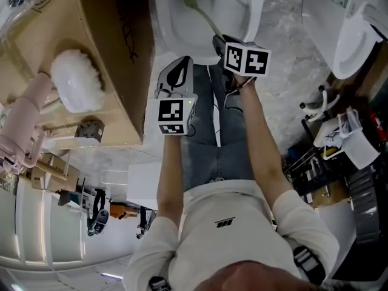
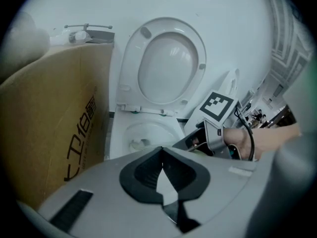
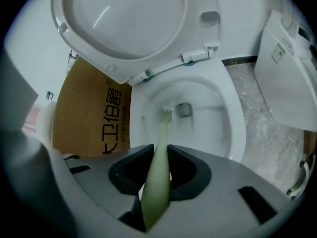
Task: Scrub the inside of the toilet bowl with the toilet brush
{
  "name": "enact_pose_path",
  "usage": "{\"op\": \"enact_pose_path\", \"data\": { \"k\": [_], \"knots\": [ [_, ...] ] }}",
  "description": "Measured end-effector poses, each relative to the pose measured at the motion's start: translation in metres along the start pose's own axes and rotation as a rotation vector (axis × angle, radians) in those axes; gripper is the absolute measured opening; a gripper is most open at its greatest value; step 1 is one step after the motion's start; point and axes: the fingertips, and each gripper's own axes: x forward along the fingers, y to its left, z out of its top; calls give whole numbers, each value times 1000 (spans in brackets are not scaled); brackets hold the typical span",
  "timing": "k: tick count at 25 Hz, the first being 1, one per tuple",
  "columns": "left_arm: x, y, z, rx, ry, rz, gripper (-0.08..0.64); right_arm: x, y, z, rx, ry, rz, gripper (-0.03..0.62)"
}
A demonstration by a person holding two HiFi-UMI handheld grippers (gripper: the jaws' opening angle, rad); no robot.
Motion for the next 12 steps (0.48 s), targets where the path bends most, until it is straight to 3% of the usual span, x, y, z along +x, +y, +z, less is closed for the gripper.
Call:
{"op": "enact_pose_path", "data": {
  "k": [6,12],
  "knots": [
    [0,-4,-5,15,15,-8,11,0,-1,-27,-11,33,4,80],
    [0,-5,-9,28,24,-12,11,-3,-2,-49,-114,74,-37,80]
  ]
}}
